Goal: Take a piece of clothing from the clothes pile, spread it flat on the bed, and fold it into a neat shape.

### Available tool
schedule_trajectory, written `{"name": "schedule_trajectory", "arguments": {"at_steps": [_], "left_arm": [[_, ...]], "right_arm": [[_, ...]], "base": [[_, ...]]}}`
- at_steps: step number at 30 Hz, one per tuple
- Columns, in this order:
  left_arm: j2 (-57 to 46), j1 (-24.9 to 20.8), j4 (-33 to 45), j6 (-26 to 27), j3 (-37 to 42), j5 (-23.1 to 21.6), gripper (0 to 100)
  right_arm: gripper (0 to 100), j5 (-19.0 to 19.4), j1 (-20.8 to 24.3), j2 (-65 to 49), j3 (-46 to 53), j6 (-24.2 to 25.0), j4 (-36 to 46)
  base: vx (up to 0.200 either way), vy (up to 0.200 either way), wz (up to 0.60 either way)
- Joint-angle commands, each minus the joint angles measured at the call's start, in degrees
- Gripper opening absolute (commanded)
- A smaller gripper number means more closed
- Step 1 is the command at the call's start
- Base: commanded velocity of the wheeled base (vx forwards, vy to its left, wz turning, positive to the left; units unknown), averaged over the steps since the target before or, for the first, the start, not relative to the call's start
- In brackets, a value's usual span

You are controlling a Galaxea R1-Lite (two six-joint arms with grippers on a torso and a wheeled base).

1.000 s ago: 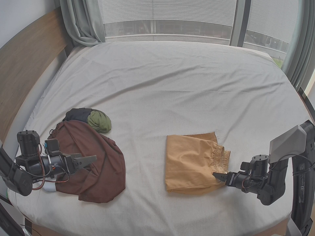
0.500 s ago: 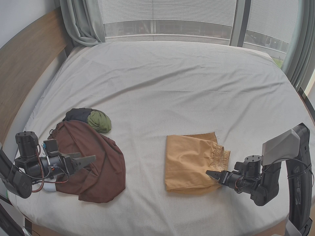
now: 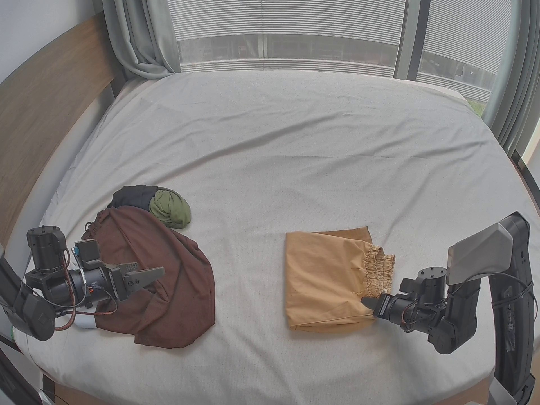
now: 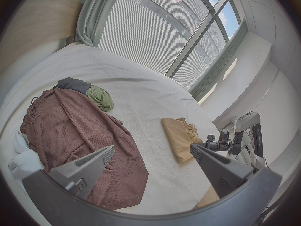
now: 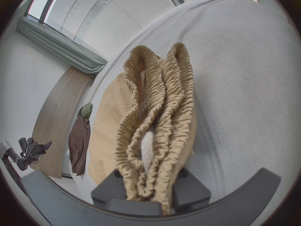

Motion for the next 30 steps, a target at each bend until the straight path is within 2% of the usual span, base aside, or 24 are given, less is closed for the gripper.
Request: {"name": "schedule_trajectory", "arguments": {"at_steps": [1, 7, 14, 18, 24, 30], "left_arm": [[0.25, 0.01, -0.05, -0.08, -0.18, -0.02, 100], [-0.01, 0.1, -1.54, -0.16, 0.0, -0.2, 100], [0.43, 0.89, -2.16, -0.51, 0.09, -0.46, 100], [0.52, 0.89, -2.16, -0.34, 0.62, -0.46, 100], [-0.19, 0.89, -2.33, -0.34, 1.76, -0.46, 100], [-0.27, 0.89, -2.6, -0.34, 1.76, -0.55, 100]], "right_arm": [[0, 0.17, 0.58, -0.88, 0.05, 0.02, -0.18], [0, 0.96, 3.4, -6.95, 0.22, 0.02, -0.09], [0, 4.74, 5.68, -15.3, -0.57, -0.15, -0.01], [0, 4.82, 6.74, -18.2, -0.66, -0.15, 0.08], [0, 8.34, 8.14, -22.51, -1.27, -0.15, 0.52], [0, 8.52, 9.2, -23.21, -4.35, -0.15, 1.14]], "base": [[0.0, 0.0, 0.0], [0.0, 0.0, 0.0], [0.0, 0.0, 0.0], [0.0, 0.0, 0.0], [0.0, 0.0, 0.0], [0.0, 0.0, 0.0]]}}
